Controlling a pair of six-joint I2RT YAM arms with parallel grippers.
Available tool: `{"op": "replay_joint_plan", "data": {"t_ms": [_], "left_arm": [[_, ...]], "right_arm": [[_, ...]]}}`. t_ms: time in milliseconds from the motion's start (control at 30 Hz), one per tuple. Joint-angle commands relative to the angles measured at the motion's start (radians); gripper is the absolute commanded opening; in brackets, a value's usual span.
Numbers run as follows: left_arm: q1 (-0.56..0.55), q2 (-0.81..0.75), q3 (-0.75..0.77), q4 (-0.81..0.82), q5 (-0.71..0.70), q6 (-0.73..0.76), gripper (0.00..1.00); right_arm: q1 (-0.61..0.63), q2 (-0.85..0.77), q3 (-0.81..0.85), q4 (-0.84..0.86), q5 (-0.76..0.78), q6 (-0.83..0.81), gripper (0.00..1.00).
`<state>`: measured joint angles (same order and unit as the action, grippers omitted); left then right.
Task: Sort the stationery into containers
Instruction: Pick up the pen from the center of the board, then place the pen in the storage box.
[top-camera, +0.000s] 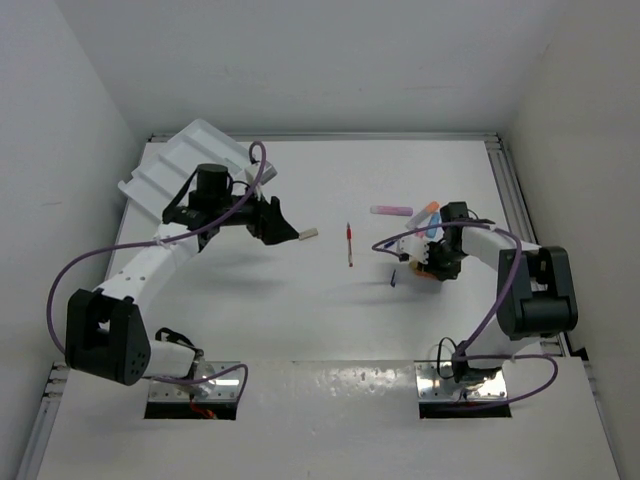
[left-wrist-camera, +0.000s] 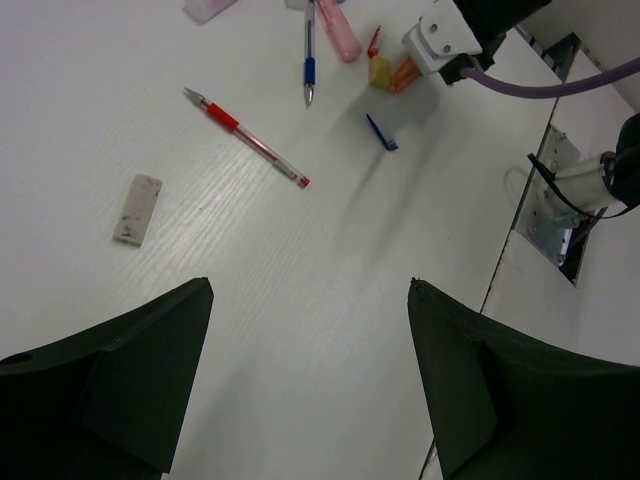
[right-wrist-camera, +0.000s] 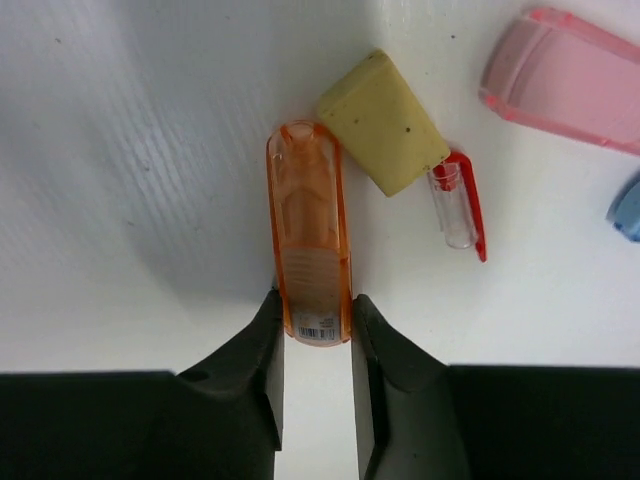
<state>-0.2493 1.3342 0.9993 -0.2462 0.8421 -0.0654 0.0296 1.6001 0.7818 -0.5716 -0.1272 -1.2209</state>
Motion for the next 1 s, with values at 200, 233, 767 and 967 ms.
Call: {"op": "replay_joint_plan", "data": {"t_ms": [200, 233, 767, 967], "left_arm": [[-0.010, -0.127, -0.065, 0.094, 0.046, -0.034, 0.85], [-0.016, -0.127, -0.065, 0.114, 0.061, -0.046, 0.85], [-0.142, 0.048, -0.024, 0.453, 0.022, -0.467, 0.82], [-0.159, 0.120, 0.007, 0.478, 0.020, -0.527, 0.79]], "right_arm": [[0.018, -0.242, 0.134, -0.244, -0.282, 0.335, 0.00], [0.047, -0.259, 0.161, -0.276, -0.343, 0.430, 0.00], [0.486, -0.201, 0.441, 0.061, -0.215, 1.250, 0.00], [0.513, -0.154, 0.487, 0.081, -0.203, 1.293, 0.00]]}}
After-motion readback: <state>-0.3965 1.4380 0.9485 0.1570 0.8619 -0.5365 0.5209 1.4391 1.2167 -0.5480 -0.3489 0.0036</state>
